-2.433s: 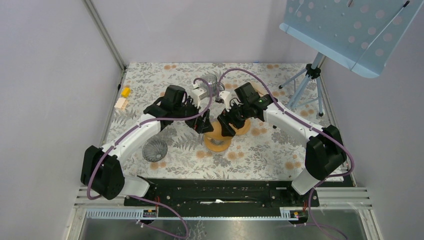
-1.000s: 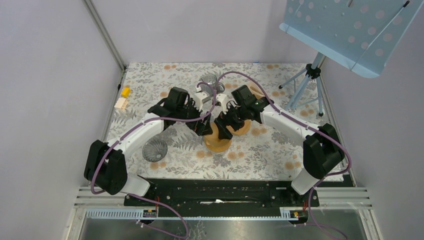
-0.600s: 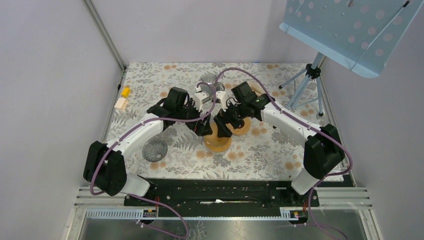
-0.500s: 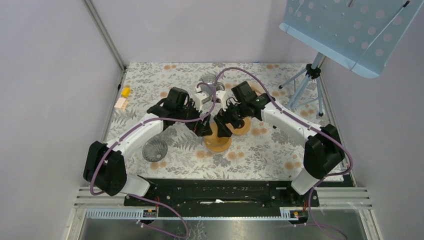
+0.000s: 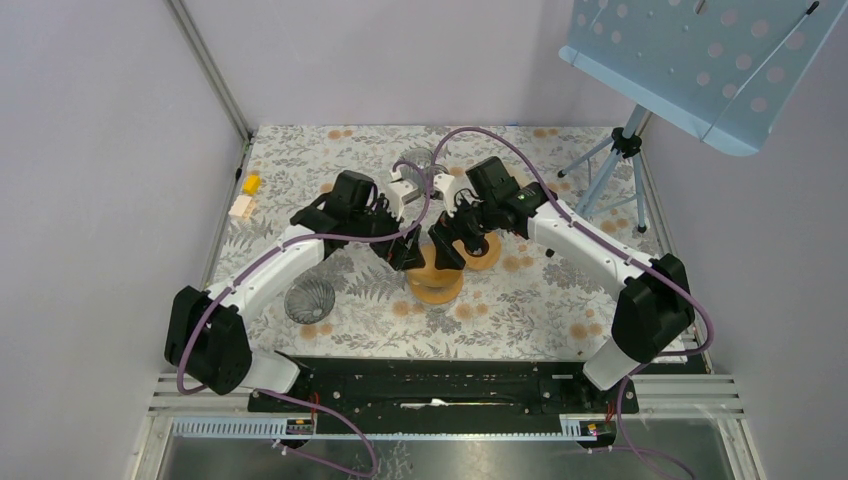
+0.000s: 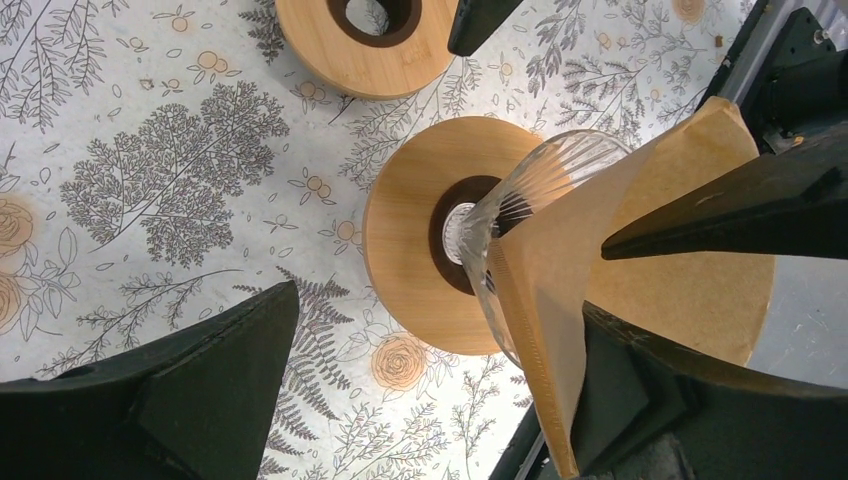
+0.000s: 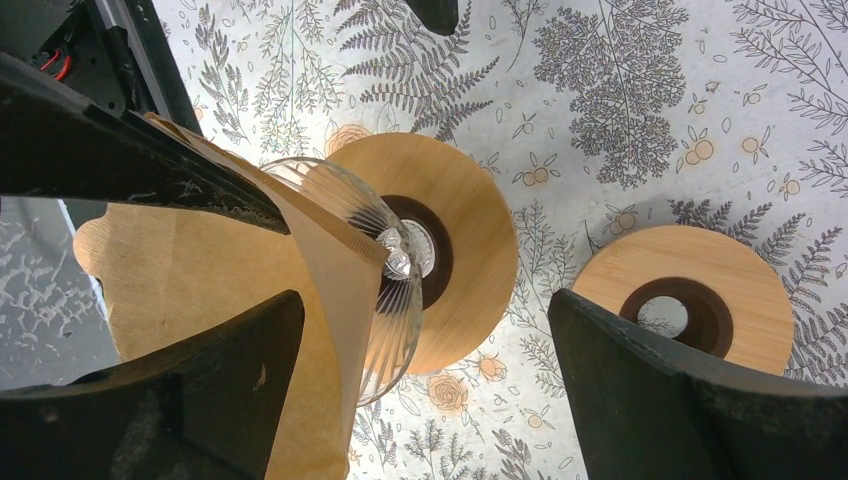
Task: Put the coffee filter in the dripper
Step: Place the coffee filter in the coffee dripper.
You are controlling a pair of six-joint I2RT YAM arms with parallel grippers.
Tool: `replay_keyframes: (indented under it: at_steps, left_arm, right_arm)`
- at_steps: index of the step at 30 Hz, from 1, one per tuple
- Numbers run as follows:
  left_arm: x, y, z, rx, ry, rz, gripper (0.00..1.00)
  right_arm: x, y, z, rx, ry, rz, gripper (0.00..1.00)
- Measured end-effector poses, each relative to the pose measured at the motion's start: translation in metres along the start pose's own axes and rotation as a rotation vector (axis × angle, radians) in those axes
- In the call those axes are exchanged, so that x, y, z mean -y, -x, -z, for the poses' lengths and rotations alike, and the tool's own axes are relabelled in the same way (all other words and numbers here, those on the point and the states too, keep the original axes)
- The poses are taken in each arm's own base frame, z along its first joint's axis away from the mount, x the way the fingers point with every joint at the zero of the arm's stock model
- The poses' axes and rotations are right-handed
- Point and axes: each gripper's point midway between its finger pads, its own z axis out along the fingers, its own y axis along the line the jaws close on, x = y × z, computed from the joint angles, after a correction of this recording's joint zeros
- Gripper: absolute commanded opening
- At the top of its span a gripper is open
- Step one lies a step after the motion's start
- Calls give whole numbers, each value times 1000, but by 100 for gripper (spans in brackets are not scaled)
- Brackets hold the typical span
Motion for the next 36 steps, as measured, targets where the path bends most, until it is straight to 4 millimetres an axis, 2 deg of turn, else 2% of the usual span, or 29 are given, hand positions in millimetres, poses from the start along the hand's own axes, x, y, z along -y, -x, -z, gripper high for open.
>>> replay_keyframes:
  at_steps: [10, 18, 29, 33, 36]
  left_arm:
    - [8, 10, 5, 18, -34, -9, 99]
    - [13, 7, 11, 5, -40, -15, 99]
    - [15, 9, 12, 9, -36, -31, 99]
    - [19, 11, 7, 13, -30, -51, 99]
    - [21, 11, 3, 12, -18, -63, 99]
  right_arm:
    - [-1, -2, 3, -12, 0, 0, 100]
    - [-1, 1, 7, -11, -6, 12, 100]
    - [6, 3, 25, 2, -72, 29, 100]
    - [8, -2, 23, -6, -83, 25, 100]
    - [10, -14, 18, -29, -87, 10, 100]
